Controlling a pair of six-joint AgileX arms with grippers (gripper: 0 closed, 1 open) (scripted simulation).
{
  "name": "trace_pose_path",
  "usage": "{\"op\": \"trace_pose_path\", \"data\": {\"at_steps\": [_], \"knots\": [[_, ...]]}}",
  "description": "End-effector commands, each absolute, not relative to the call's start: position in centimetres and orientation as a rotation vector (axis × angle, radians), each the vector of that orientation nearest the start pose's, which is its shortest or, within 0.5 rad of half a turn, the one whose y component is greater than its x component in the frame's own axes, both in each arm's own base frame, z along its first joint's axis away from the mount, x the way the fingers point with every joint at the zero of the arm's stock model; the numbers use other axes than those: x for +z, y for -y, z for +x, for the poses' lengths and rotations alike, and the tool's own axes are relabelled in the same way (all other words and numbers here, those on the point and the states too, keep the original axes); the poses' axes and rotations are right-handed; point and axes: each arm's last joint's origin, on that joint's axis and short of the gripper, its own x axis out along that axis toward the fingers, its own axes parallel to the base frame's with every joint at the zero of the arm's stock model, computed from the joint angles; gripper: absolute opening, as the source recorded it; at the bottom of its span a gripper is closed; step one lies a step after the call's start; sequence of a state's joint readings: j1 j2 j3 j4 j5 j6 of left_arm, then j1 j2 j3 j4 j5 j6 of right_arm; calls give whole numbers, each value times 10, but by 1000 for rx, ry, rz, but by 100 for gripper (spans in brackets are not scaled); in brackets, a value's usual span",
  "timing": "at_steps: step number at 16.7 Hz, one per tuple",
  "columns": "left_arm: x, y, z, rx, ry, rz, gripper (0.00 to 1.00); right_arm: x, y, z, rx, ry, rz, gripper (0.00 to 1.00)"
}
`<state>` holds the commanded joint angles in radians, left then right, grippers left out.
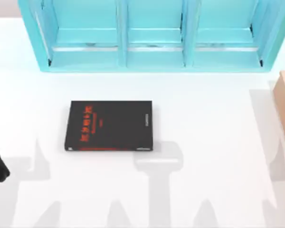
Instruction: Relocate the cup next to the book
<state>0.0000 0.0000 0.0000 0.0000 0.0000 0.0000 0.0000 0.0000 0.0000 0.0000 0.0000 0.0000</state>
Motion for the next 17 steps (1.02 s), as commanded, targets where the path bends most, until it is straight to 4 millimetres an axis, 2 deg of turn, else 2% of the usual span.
{"op": "trace_pose_path", "data": {"at_steps": [4,9,13,17], "knots": [[165,1,106,6,-21,29,100,160,1,106,0,0,0,100],[199,-4,115,26,-221,282,100,160,1,106,0,0,0,100],[227,-16,145,-44,-536,639,100,160,1,106,0,0,0,100],[236,-44,189,-294,-906,997,100,160,1,106,0,0,0,100]]}}
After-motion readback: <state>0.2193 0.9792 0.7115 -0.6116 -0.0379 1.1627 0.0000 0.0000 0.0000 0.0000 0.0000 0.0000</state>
